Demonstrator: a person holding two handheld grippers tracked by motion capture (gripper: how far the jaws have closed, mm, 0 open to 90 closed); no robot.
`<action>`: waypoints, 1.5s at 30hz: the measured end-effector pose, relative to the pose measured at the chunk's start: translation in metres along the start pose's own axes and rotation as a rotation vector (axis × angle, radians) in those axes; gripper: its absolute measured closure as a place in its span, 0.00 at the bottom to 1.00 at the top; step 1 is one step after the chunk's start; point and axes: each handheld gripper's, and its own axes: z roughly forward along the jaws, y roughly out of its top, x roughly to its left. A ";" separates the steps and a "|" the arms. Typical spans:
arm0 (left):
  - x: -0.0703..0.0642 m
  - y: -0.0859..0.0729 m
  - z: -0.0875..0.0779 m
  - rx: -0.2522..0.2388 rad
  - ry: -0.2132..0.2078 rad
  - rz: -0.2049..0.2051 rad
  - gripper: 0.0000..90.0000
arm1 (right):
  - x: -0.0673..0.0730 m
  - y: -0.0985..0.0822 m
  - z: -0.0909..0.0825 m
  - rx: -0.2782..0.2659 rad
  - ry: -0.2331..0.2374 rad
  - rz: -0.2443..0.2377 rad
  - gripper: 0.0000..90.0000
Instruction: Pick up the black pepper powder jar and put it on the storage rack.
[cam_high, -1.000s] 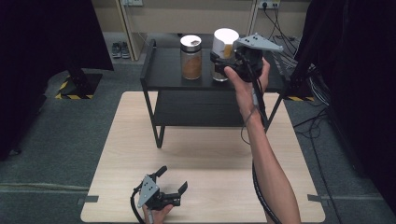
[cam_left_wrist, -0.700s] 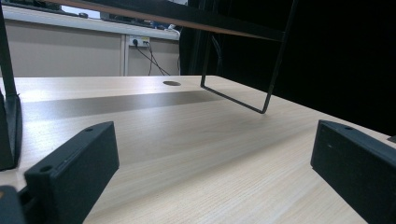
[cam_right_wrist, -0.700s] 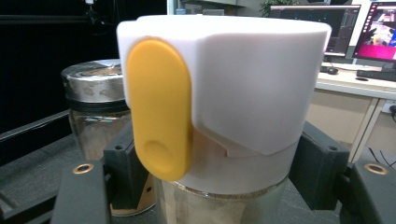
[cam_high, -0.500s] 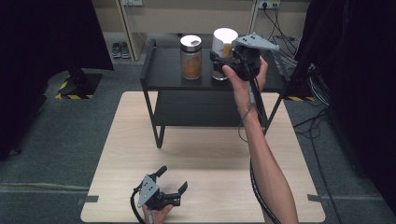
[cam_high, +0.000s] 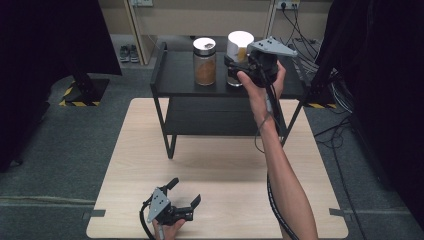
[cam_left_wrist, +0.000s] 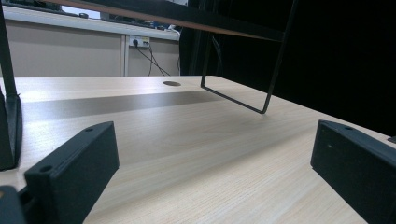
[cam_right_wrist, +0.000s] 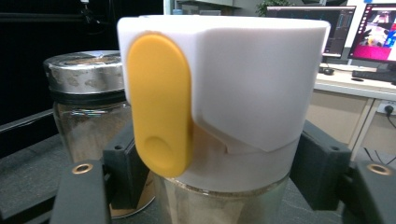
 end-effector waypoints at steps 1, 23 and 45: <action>0.000 0.000 0.000 0.000 0.000 0.000 0.00 | -0.001 0.000 -0.001 -0.002 0.003 0.006 0.25; -0.001 0.000 0.000 0.003 0.001 0.003 0.00 | 0.001 -0.028 -0.039 -0.103 0.081 0.007 0.00; -0.001 0.001 0.000 0.006 0.002 0.005 0.00 | 0.002 -0.091 -0.083 -0.125 0.187 -0.017 0.00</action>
